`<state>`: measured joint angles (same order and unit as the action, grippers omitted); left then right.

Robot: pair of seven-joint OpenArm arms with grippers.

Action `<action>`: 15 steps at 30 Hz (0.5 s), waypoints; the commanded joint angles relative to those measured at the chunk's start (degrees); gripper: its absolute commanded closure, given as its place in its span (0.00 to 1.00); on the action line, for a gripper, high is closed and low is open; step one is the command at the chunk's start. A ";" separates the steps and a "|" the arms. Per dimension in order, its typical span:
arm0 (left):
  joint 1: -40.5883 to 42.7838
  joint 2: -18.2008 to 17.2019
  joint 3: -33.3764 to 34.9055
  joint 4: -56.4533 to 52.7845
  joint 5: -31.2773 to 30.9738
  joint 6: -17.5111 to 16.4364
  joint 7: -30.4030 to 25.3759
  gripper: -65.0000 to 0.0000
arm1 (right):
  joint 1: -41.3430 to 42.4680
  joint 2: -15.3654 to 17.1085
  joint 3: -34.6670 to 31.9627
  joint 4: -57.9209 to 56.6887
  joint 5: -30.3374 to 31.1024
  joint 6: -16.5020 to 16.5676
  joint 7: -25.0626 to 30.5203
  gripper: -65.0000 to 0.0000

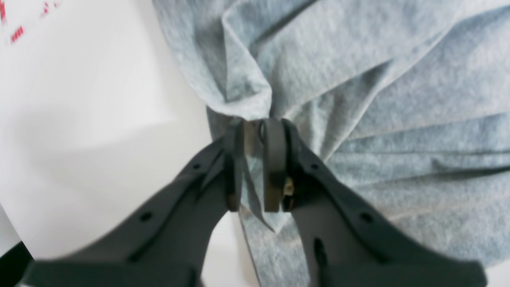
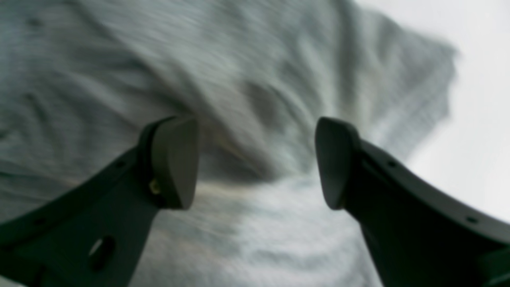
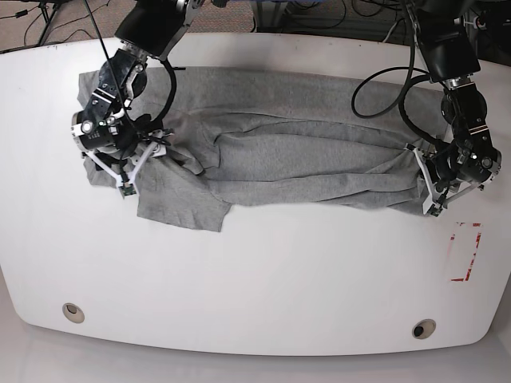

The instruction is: Layout the t-shirt on the table in an organized manner, then fold the t-shirt properly

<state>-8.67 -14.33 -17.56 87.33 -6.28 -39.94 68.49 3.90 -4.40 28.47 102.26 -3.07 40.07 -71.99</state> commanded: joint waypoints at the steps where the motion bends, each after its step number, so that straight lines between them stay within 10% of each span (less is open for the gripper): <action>1: -1.14 -0.75 -0.15 1.15 -0.09 -0.06 -0.49 0.90 | 0.19 0.05 -0.56 -0.76 0.30 -0.07 2.05 0.34; 15: -1.05 -0.75 -0.24 1.07 -0.09 -0.06 -0.49 0.90 | 0.01 0.84 2.61 -5.33 0.13 -0.07 7.94 0.45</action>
<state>-8.56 -14.35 -17.58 87.37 -6.22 -39.94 68.55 2.87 -4.10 31.18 95.85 -3.31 40.05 -65.28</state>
